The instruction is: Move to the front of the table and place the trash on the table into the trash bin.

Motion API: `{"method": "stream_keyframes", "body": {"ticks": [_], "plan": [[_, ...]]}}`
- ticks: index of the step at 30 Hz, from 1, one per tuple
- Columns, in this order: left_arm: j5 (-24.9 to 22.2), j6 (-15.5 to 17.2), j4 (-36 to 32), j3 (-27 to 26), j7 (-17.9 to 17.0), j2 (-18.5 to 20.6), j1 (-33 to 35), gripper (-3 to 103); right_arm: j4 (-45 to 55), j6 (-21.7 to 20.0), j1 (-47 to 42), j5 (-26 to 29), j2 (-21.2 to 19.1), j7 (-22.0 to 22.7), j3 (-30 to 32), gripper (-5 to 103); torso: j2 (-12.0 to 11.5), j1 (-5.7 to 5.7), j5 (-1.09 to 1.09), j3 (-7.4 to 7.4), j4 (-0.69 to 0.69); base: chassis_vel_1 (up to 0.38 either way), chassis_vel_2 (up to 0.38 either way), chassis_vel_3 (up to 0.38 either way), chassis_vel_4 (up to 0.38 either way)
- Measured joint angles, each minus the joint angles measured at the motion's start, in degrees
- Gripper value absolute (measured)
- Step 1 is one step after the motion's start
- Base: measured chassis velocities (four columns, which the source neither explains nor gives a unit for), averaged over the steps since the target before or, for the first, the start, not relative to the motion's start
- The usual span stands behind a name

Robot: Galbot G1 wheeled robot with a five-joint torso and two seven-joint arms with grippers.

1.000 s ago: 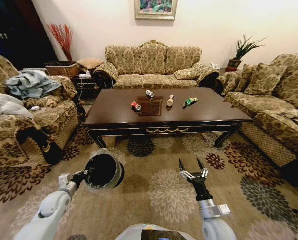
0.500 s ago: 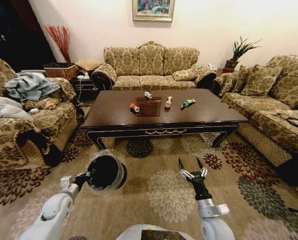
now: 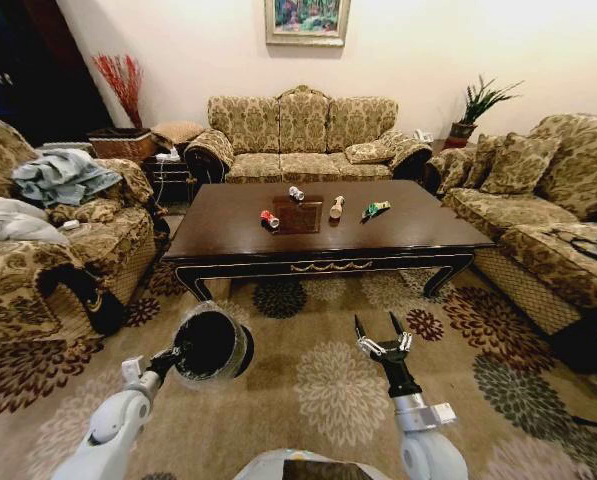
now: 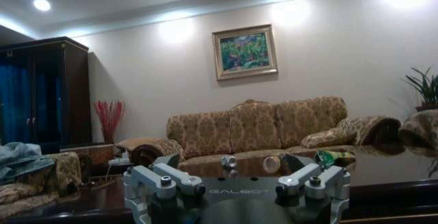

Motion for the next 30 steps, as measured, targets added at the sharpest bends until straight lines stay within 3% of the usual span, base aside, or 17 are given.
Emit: {"method": "stream_keyframes", "body": {"ticks": [20,30], "plan": [[0.7,1.8,-0.1,-0.4,-0.7,-0.8,0.0,2,-0.6,0.8,-0.6,0.3,-0.1,-0.9,-0.1,100,4.9,2.15,0.00,2.71,0.00,0.002,0.005,0.005,0.004],[3.3,1.6,0.1,-0.2,0.6,-0.8,-0.1,2,-0.4,0.9,-0.7,0.3,-0.2,-0.9,0.2,100,7.4,3.24,0.00,4.19,-0.01,0.035,0.039,0.044,0.036]]}}
